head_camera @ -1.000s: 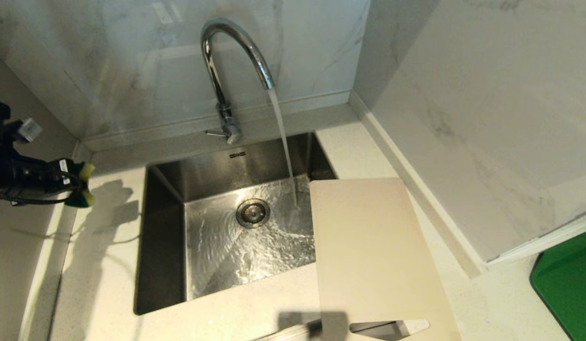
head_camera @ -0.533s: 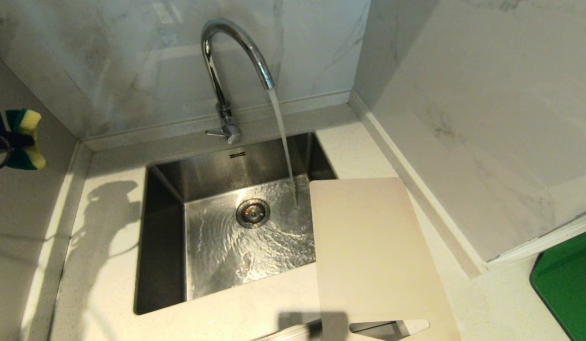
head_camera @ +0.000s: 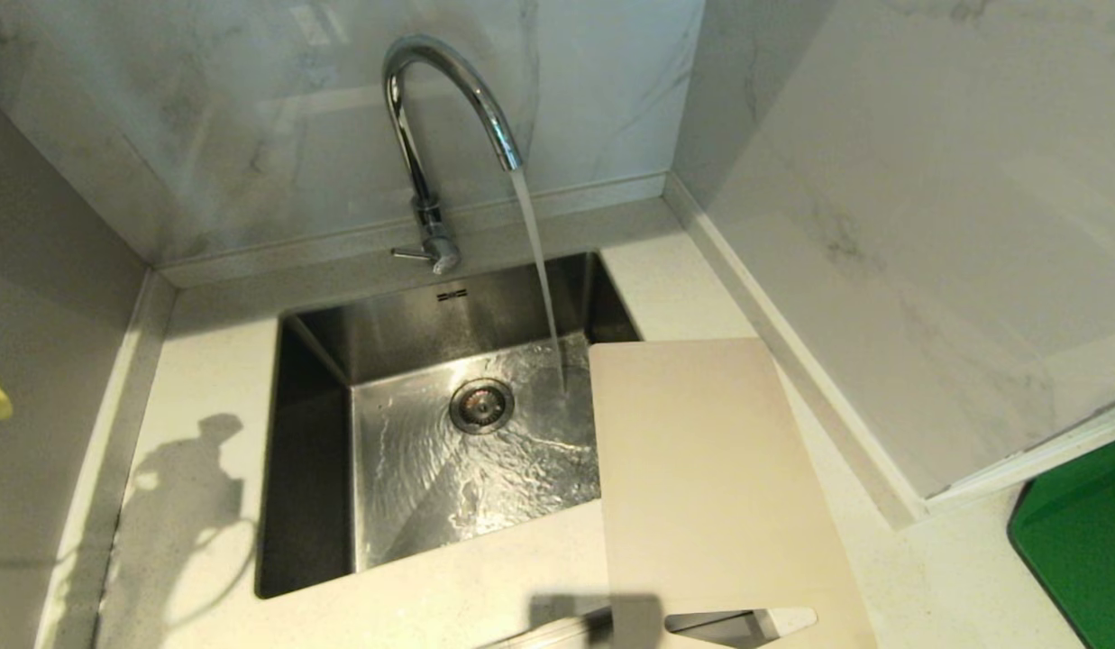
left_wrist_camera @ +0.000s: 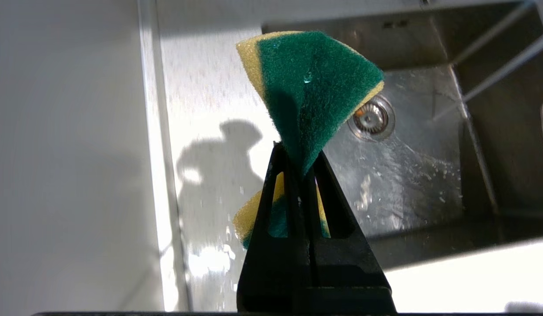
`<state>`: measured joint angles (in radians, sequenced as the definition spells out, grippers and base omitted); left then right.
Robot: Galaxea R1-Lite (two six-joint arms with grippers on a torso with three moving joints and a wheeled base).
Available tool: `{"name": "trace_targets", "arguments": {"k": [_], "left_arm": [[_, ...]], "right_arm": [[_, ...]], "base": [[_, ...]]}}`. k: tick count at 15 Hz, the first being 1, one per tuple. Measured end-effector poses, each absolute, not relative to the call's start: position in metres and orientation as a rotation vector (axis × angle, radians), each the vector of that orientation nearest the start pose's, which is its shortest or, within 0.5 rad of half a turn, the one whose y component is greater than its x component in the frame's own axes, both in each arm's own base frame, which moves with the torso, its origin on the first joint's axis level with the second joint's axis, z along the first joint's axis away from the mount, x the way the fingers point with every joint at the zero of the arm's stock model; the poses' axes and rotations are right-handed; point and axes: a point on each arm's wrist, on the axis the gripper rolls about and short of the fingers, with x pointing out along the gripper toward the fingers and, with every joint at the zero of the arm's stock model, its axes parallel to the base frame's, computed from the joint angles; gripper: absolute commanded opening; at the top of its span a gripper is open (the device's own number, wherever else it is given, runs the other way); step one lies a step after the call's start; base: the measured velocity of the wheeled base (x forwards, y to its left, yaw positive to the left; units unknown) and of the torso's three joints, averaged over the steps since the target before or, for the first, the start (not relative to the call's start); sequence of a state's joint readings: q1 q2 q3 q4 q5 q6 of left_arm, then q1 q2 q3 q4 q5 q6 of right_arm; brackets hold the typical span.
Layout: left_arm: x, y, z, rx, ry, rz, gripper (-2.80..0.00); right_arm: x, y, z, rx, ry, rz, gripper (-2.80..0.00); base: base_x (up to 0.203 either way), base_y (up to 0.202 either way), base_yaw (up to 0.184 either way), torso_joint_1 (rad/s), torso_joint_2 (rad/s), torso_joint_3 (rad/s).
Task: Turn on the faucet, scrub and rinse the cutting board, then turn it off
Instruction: Pick up the cutting board
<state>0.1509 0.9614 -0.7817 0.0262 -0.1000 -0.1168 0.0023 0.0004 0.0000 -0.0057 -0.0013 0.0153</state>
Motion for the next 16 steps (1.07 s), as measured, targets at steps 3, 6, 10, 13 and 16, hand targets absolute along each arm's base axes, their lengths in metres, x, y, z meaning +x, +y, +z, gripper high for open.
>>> {"name": "trace_targets", "arguments": {"k": [3, 6, 10, 13, 16], "left_arm": [[0.074, 0.01, 0.235, -0.143, 0.134, 0.067, -2.8], [0.044, 0.004, 0.209, -0.134, 0.058, 0.051, -2.8], [0.017, 0.0, 0.167, -0.106, 0.051, 0.007, -2.8], [0.006, -0.002, 0.137, -0.101, 0.061, -0.024, -2.8], [0.002, -0.002, 0.111, -0.093, 0.053, -0.019, -2.8]], "right_arm": [[-0.023, 0.0, 0.076, 0.015, -0.005, 0.001, -2.8], [-0.023, 0.0, 0.076, 0.015, -0.005, 0.001, -2.8], [-0.023, 0.0, 0.076, 0.015, -0.005, 0.001, -2.8], [-0.023, 0.0, 0.076, 0.016, -0.005, 0.001, -2.8], [-0.023, 0.0, 0.076, 0.015, -0.005, 0.001, -2.8]], "base": [[0.0, 0.0, 0.0, 0.0, 0.0, 0.0], [0.0, 0.0, 0.0, 0.0, 0.0, 0.0], [0.0, 0.0, 0.0, 0.0, 0.0, 0.0], [0.0, 0.0, 0.0, 0.0, 0.0, 0.0], [0.0, 0.0, 0.0, 0.0, 0.0, 0.0]]}}
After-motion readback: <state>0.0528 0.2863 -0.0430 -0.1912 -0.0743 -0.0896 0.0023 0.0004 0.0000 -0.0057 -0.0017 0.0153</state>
